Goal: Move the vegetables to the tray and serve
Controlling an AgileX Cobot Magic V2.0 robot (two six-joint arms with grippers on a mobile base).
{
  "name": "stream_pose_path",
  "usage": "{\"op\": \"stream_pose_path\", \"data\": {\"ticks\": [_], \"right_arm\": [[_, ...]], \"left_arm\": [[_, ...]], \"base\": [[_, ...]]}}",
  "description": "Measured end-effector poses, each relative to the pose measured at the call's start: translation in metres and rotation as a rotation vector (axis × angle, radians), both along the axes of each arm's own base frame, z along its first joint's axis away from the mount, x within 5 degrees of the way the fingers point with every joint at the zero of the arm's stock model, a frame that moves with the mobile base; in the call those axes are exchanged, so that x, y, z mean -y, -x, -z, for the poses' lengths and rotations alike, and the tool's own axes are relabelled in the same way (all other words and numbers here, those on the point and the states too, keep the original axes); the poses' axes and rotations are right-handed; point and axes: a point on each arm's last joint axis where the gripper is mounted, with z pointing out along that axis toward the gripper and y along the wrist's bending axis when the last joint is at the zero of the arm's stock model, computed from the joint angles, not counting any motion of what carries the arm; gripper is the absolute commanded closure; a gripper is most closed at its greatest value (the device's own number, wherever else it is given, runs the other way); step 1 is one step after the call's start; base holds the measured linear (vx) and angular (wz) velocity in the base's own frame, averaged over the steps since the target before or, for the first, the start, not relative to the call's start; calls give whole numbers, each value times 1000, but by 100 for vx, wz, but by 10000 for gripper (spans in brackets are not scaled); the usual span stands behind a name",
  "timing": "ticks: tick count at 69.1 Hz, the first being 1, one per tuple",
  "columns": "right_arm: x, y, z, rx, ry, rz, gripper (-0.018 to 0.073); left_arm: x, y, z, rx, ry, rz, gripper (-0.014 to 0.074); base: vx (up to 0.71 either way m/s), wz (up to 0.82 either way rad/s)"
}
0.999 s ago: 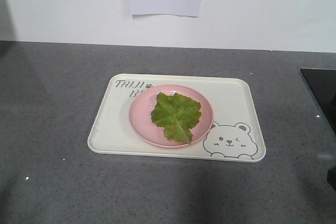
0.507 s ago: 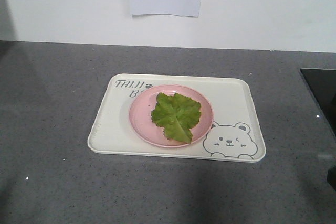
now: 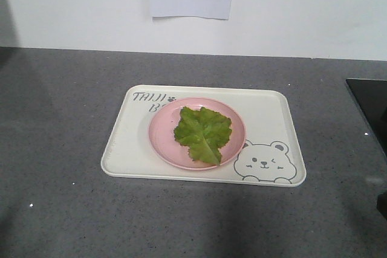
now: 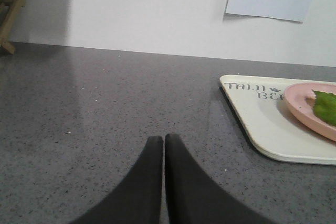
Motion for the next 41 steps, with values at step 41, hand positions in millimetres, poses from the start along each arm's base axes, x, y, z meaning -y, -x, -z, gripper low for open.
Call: {"op": "stream_pose_path", "data": {"ticks": [41], "right_arm": [[13,-5,33,68,-132,193,565]], "left_arm": [[0,0,0,0,1,0,602]], "base": [[0,0]]}}
